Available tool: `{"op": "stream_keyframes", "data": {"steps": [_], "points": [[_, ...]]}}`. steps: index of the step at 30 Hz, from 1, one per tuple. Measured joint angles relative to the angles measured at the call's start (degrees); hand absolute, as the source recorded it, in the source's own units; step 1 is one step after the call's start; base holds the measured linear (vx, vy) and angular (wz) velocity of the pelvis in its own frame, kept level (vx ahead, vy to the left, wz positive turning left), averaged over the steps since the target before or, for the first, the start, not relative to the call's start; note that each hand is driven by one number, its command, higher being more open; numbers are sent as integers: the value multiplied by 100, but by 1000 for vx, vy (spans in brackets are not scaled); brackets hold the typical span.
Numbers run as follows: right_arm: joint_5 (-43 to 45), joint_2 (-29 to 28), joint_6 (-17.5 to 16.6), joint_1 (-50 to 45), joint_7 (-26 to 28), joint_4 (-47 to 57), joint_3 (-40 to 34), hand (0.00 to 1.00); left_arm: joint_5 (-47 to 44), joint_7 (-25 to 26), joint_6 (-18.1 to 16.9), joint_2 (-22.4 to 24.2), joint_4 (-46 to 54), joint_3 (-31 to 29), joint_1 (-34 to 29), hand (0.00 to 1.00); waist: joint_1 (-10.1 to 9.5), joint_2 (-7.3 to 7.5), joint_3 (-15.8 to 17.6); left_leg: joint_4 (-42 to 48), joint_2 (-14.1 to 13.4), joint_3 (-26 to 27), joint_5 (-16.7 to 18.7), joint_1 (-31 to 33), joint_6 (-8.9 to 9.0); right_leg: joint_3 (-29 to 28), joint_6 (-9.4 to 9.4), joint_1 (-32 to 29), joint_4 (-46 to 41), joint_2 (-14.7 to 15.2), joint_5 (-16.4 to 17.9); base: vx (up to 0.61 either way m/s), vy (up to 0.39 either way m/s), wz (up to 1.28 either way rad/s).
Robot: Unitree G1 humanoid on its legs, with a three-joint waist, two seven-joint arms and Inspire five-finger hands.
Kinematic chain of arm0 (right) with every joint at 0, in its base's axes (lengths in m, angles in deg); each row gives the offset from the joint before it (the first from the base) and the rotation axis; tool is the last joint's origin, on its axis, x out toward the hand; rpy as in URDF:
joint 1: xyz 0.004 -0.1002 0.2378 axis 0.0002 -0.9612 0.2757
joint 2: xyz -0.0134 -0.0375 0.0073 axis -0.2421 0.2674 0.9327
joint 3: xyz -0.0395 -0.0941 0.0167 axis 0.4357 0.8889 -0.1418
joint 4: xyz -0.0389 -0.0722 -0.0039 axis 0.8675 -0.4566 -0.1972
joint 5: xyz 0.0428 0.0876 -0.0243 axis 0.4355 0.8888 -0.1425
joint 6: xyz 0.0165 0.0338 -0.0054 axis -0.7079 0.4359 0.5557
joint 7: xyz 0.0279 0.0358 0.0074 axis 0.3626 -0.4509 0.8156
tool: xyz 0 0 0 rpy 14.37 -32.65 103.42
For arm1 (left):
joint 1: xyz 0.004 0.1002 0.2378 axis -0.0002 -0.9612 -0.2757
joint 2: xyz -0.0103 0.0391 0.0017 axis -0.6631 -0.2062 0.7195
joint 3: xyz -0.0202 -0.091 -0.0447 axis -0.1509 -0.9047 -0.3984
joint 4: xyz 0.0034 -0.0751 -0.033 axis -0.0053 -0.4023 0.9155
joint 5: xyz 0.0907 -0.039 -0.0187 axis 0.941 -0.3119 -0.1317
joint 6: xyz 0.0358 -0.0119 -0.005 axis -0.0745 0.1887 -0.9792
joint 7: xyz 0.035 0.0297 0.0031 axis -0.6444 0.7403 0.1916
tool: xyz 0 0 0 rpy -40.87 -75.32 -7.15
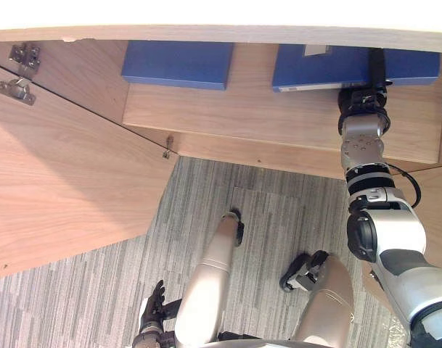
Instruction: Walk over to the cabinet, pick up the folder, carry it to the office cabinet, place the folder inside the office cabinet, then close the office cabinet door
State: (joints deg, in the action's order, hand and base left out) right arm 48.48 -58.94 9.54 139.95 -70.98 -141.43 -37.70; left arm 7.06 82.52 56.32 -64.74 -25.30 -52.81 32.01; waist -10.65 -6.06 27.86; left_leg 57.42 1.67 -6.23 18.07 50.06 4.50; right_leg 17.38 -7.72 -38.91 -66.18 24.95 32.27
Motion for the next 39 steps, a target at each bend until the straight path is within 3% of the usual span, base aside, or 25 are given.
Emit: {"op": "stream_keyframes", "data": {"steps": [2, 8, 12, 16, 21, 25, 31, 36, 39], "points": [[-523, 31, 300, 35, 147, -255, 257, 100, -20, 27, -4, 12, -113, -82, -1, 100, 14, 94, -5, -113, -107, 64, -13, -81, -19, -4, 118, 41, 170, -96, -97, 35, 14, -23], [-1067, 309, 858, 23, 687, -681, 1108, 100, -35, 12, -64, -62, -334, -149, -6, 100, 155, 291, -75, -433, -133, 123, -111, -301, -70, 55, 160, 231, 522, -134, -264, 24, 16, -5], [-1387, 520, 1048, -69, 1004, -692, 1427, 100, -53, -23, -133, -95, -429, -150, -6, 100, 177, 356, -90, -592, -170, 121, -172, -371, -96, 115, 162, 327, 748, -200, -383, 11, 27, -3], [-1736, 593, 1122, -227, 1252, -684, 1597, 100, -65, -34, -170, -176, -556, -158, -6, 100, 185, 519, -145, -693, -173, 155, -191, -440, -111, 123, 152, 382, 876, -208, -438, 5, 7, -1], [-2764, 914, 1281, -640, 1502, -21, 1976, 100, -78, -45, -205, -176, -638, -280, -7, 100, 203, 669, -149, -783, -218, 220, -200, -499, -132, 119, 132, 427, 1048, -253, -537, 14, 26, -7], [-4217, 1417, 1281, -1266, 1782, 1052, 2497, 100, -117, -53, -298, -204, -644, -284, -54, 100, 250, 807, -129, -832, -222, 225, -196, -564, -156, 167, 101, 537, 1165, -264, -574, 0, 0, 0], [-7346, 1882, 1330, -1565, 2277, 1931, 3319, 100, -105, -174, -368, -352, -635, -322, -62, 100, 308, 979, -121, -939, -221, 263, -200, -704, -171, 189, 88, 659, 1269, -257, -604, 0, 0, -1], [-9272, 1880, 1225, -2081, 2546, 2389, 3610, 100, -21, -311, -352, -385, -628, -355, -62, 100, 305, 1026, -150, -1076, -218, 289, -201, -846, -182, 232, 56, 815, 1466, -270, -660, 23, 8, -2], [-9864, 1752, 1235, -2183, 2562, 2366, 3602, 100, -7, -368, -255, -392, -628, -359, -61, 100, 295, 1041, -159, -1191, -220, 335, -210, -1006, -194, 242, 38, 950, 1593, -276, -713, 32, 13, -5]]}}
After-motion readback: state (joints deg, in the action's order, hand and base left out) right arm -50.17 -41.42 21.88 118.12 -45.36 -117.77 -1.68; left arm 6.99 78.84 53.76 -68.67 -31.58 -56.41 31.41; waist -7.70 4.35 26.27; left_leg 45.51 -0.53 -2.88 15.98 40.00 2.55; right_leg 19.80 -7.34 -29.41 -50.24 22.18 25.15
